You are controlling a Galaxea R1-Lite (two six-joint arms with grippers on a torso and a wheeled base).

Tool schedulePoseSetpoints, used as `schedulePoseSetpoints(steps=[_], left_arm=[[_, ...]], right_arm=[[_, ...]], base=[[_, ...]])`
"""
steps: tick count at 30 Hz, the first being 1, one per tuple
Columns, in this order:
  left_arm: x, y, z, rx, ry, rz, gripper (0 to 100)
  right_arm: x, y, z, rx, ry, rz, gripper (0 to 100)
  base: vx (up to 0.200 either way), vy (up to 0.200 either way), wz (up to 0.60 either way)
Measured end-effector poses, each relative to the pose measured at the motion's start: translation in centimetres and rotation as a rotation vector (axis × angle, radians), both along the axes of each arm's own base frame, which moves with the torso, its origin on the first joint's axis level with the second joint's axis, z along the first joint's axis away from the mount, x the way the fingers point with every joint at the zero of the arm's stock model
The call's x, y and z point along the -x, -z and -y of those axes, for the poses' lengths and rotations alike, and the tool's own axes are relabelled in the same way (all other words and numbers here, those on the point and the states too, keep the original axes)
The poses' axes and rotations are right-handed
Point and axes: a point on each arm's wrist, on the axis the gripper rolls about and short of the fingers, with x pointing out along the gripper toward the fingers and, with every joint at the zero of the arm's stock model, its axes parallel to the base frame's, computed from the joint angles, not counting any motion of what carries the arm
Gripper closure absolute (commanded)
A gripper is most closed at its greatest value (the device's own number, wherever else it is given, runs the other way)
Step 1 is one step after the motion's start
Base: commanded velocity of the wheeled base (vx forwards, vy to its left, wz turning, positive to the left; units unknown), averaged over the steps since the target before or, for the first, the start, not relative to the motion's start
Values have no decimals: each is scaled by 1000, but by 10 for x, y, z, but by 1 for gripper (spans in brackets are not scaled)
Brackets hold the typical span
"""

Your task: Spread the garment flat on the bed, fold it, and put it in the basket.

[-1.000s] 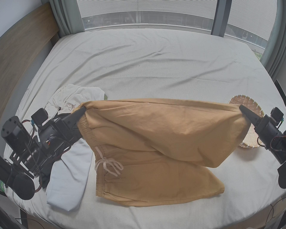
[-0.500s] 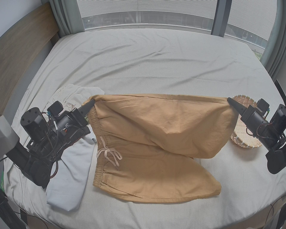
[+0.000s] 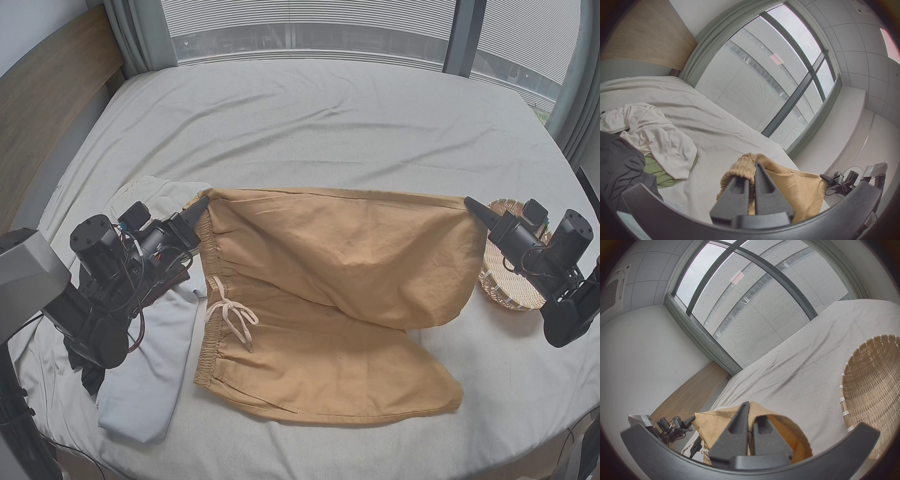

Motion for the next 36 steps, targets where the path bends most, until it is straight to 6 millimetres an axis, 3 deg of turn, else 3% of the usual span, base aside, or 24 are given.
schedulePoseSetpoints(steps=[18,34,35,36], left_arm=[[-46,24,-2,6,-39,11,100],[-67,35,-4,3,-54,-3,100],[-68,35,-4,2,-54,-4,0],[-69,35,-4,2,-54,-6,0]], right_arm=[[-50,22,5,8,24,7,100],[-68,31,-1,70,25,12,100],[-68,32,-1,71,27,10,0],[-69,32,0,71,28,8,0]], base=[[0,0,0],[0,0,0],[0,0,0],[0,0,0]])
